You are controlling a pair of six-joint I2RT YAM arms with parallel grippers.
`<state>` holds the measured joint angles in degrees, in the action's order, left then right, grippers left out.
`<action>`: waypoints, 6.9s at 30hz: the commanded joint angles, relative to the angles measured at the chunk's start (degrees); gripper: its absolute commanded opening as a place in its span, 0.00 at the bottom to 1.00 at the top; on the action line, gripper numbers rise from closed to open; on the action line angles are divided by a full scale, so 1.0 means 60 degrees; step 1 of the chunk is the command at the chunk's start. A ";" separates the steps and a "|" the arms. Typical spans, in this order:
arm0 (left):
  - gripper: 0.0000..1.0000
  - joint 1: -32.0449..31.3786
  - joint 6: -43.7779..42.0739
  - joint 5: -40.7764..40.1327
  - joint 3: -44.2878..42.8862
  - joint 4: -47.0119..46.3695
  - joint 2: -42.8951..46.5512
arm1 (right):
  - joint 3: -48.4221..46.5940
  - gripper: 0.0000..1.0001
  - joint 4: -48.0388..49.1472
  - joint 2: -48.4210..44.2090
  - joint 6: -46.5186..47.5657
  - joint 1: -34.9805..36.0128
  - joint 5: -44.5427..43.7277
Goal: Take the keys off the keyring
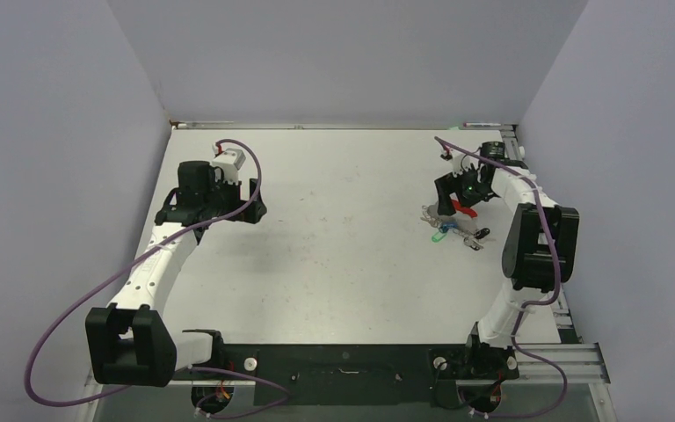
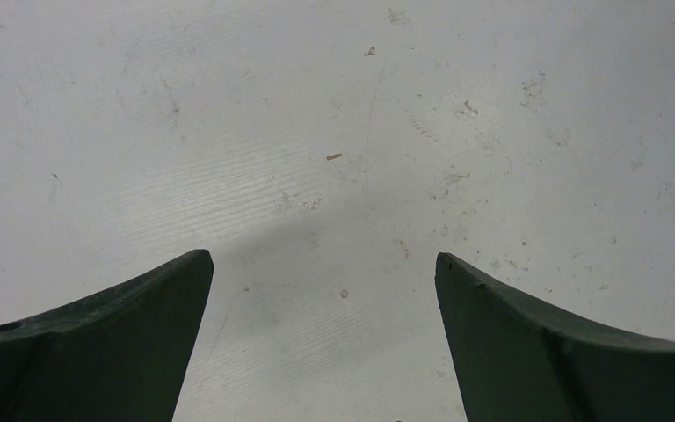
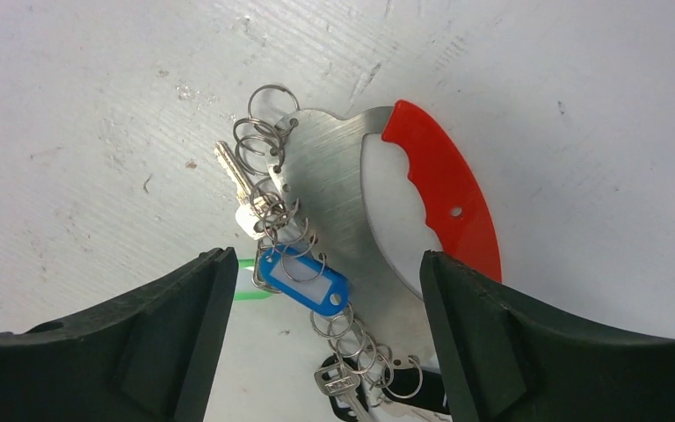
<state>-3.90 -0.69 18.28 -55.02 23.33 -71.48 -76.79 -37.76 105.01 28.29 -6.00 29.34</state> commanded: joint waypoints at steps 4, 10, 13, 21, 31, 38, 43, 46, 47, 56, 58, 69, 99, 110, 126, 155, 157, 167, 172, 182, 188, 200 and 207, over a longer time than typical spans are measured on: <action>0.96 0.0064 -0.0046 0.0284 -0.0420 -0.0196 0.0064 | -0.0694 0.77 -0.1482 0.0756 0.1892 0.0004 0.0543; 0.96 0.0064 -0.0061 0.0429 -0.0488 -0.0198 0.0003 | -0.0355 0.80 -0.1806 0.0856 0.2949 0.0094 0.0335; 0.96 0.0064 -0.0046 0.0531 -0.0524 -0.0229 -0.0015 | -0.0030 0.81 -0.1182 0.0959 0.2924 0.0170 -0.0192; 0.96 0.0064 -0.0018 0.0632 -0.0573 -0.0256 -0.0012 | 0.0794 0.74 -0.0065 0.0988 0.3288 0.0721 -0.1212; 0.96 0.0064 0.0056 0.1165 -0.0857 -0.0223 -0.0157 | 0.1131 0.38 -0.0083 0.0093 0.3440 0.2046 -0.0703; 0.96 0.0064 0.0945 0.2384 -0.1418 -0.0178 -0.0932 | 0.1048 0.08 0.0455 -0.1000 0.2934 0.3409 -0.0696; 0.96 0.0050 0.1591 0.3054 -0.1483 -0.0604 -0.1476 | 0.0618 0.05 0.0590 -0.1279 0.2469 0.4090 -0.0469; 0.96 0.0050 0.1984 0.3411 -0.1428 -0.0967 -0.1700 | 0.0446 0.05 0.0491 -0.1393 0.2252 0.4415 -0.0262; 0.96 0.0050 0.2077 0.3608 -0.1419 -0.1059 -0.1787 | 0.0424 0.05 0.0488 -0.1455 0.2161 0.4475 -0.0128; 0.96 -0.0382 0.4356 0.4830 -0.1188 -0.2582 -0.3395 | 0.0227 0.05 0.0888 -0.1905 0.1199 0.5240 0.0836; 0.96 -0.0455 0.5476 0.5218 -0.0946 -0.3575 -0.3877 | 0.0105 0.05 0.0910 -0.1938 0.1099 0.5440 0.0913; 0.96 -0.1650 0.8600 0.5179 0.0127 -0.7377 -0.5618 | 0.0009 0.05 0.0997 -0.1872 0.0657 0.6185 0.1023; 0.00 -0.2558 0.9052 0.6270 0.0727 -0.9462 -0.6062 | 0.0116 0.33 0.0557 -0.1896 0.0103 0.6812 0.2484; 0.00 -0.2600 0.4897 0.6940 0.0231 -0.6730 -0.3448 | -0.0465 0.96 0.2079 -0.2397 -0.2456 0.3845 0.5617; 0.00 -0.2616 0.4766 0.7652 0.0708 -0.8991 -0.1520 | 0.0075 0.86 0.4215 -0.2090 -0.4388 0.5273 0.6654; 0.96 0.1182 0.4882 0.6889 0.1125 -0.8157 -0.0149 | -0.0629 0.05 0.5036 -0.2041 -0.6969 0.5396 0.5374; 0.96 0.1770 0.5895 0.6440 0.1230 -0.8995 -0.0266 | -0.0634 0.05 0.5228 -0.2027 -0.7313 0.5397 0.5378; 0.96 0.3197 0.9019 0.7477 0.0680 -1.2925 -0.1873 | -0.0951 0.05 0.5688 -0.1945 -0.8276 0.5352 0.5304; 0.96 0.1750 0.3165 0.6531 0.0348 -0.7123 -0.0606 | -0.1157 0.05 0.5729 -0.1915 -0.8534 0.5365 0.5383; 1.00 -0.0223 0.1614 0.7314 0.2553 -1.0166 0.0059 | -0.1180 0.05 0.5949 -0.1891 -0.8807 0.5411 0.5675; 0.76 -0.0955 0.1222 0.7400 0.3296 -1.1866 -0.0353 | -0.1103 0.05 0.6071 -0.1930 -0.8846 0.5551 0.5773; 0.63 -0.1386 0.2014 0.7359 0.3448 -1.4148 -0.1319 | -0.1107 0.05 0.6005 -0.2100 -0.8830 0.5685 0.6090; 0.50 -0.1575 0.2281 0.7372 0.3365 -1.4463 -0.1490 | -0.1108 0.05 0.5938 -0.2126 -0.8774 0.5774 0.6149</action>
<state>-12.75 11.88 61.41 -33.98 -58.46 -80.07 -81.34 -5.65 93.60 -23.90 28.12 64.16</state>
